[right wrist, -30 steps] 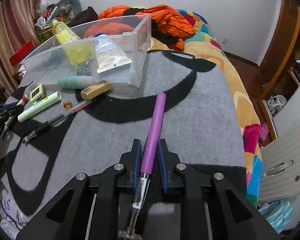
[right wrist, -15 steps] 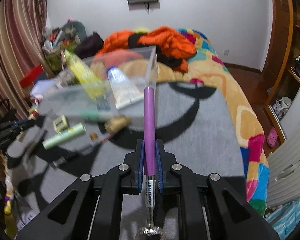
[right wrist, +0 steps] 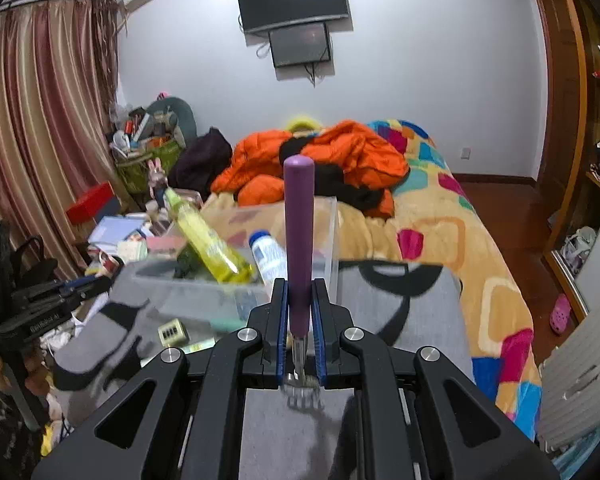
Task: Organize objects
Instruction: 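Lift the purple pen and beige tube and carry them toward the clear box, then lower the purple pen and beige tube into the clear box and open both tools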
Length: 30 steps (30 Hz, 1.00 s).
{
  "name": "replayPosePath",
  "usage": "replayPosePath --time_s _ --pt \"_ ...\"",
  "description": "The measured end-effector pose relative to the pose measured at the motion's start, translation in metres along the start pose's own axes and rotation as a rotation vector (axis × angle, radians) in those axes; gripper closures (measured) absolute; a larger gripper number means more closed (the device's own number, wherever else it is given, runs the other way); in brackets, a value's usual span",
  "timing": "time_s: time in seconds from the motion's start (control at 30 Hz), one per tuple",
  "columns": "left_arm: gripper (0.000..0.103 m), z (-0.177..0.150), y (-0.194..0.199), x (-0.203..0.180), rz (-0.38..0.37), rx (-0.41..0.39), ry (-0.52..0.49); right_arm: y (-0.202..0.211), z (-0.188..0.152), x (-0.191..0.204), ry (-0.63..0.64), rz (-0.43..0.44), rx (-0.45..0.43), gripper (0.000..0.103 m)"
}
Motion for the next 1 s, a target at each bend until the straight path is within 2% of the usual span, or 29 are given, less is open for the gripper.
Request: replayPosePath --time_s 0.3,0.47,0.57,0.7,1.0 --pt "0.089 0.029 0.000 0.004 0.011 -0.053 0.009 0.012 0.050 0.007 0.037 -0.006 -0.098 0.093" --pt "0.089 0.042 -0.011 0.008 0.015 -0.046 0.009 0.013 0.071 0.019 0.078 -0.012 -0.131 0.093" --pt "0.089 0.045 -0.025 0.009 0.008 -0.016 0.011 0.006 0.081 0.024 0.098 -0.012 -0.133 0.093" --pt "0.089 0.048 -0.047 0.006 0.016 0.020 0.006 -0.021 0.085 0.028 0.126 -0.032 -0.086 0.093" --pt "0.089 0.055 -0.093 -0.010 -0.004 0.079 0.010 -0.085 0.064 0.027 0.274 -0.191 0.078 0.093"
Point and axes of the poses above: each gripper's, at about its wrist camera, not at the fingertips, and y roughly against the way its jaws point, x to its left, z to its top, the point moved 5 cm from there along -y, roughly the way its jaws point, and after that the axes turned 14 degrees about z, right-handed, at the moved point
